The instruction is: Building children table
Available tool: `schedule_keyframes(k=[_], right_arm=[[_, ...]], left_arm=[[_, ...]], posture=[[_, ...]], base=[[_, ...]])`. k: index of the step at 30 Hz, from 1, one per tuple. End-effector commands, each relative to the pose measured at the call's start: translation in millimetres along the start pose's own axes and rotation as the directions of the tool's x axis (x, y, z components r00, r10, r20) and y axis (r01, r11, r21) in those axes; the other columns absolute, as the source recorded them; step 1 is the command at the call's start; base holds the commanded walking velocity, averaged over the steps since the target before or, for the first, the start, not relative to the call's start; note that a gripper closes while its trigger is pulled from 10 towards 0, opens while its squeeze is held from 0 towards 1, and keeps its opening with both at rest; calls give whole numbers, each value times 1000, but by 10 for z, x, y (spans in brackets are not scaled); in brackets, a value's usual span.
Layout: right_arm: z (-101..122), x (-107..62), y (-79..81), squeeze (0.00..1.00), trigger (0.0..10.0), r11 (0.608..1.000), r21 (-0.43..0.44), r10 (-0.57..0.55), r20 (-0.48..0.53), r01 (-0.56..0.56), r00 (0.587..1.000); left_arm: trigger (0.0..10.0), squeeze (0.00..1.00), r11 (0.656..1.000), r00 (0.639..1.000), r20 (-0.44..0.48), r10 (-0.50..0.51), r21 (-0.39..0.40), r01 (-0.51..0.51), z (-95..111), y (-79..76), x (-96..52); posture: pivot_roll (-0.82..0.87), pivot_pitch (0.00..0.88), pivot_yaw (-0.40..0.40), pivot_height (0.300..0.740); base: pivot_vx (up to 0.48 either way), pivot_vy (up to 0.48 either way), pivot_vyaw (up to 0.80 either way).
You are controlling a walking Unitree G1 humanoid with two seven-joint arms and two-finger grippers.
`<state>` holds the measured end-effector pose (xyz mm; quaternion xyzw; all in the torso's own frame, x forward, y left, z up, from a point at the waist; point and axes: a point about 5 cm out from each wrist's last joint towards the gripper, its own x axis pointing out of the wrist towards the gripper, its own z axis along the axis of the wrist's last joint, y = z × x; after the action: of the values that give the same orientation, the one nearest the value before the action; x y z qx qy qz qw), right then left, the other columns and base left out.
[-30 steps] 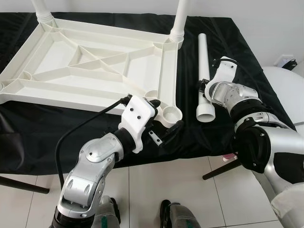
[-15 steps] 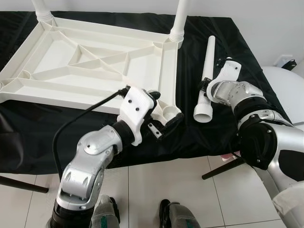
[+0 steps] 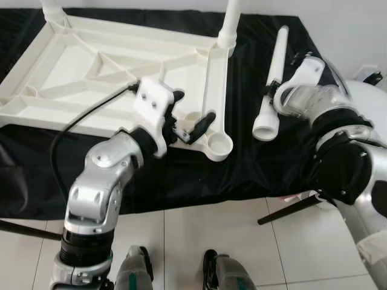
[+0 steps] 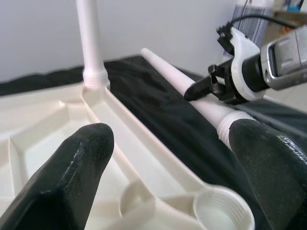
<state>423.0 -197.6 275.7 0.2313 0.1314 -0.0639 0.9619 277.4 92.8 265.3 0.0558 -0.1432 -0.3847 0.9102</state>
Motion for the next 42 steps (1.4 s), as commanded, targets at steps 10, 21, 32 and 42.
schedule_keyframes(k=[10,21,32,42], right_arm=[[198,-43,83,0,10000,989,-40,146,179,-141,973],[-151,-66,-44,0,10000,941,-96,339,298,-326,892],[-109,-266,-197,0,10000,918,-56,362,520,-393,773],[90,-473,-153,0,10000,880,-124,420,657,-459,627]], left_arm=[[10000,0,999,999,36,31,-21,-31,102,240,57],[10000,0,993,999,36,24,-114,-19,80,332,76],[10000,0,993,999,41,12,-114,-7,79,390,88],[10000,0,988,998,59,-23,-151,32,107,378,128]], posture=[[106,186,-55,740],[96,154,-45,740],[76,150,-27,740],[82,146,-25,740]], base=[[0,0,0],[0,0,0],[0,0,0],[0,0,0]])
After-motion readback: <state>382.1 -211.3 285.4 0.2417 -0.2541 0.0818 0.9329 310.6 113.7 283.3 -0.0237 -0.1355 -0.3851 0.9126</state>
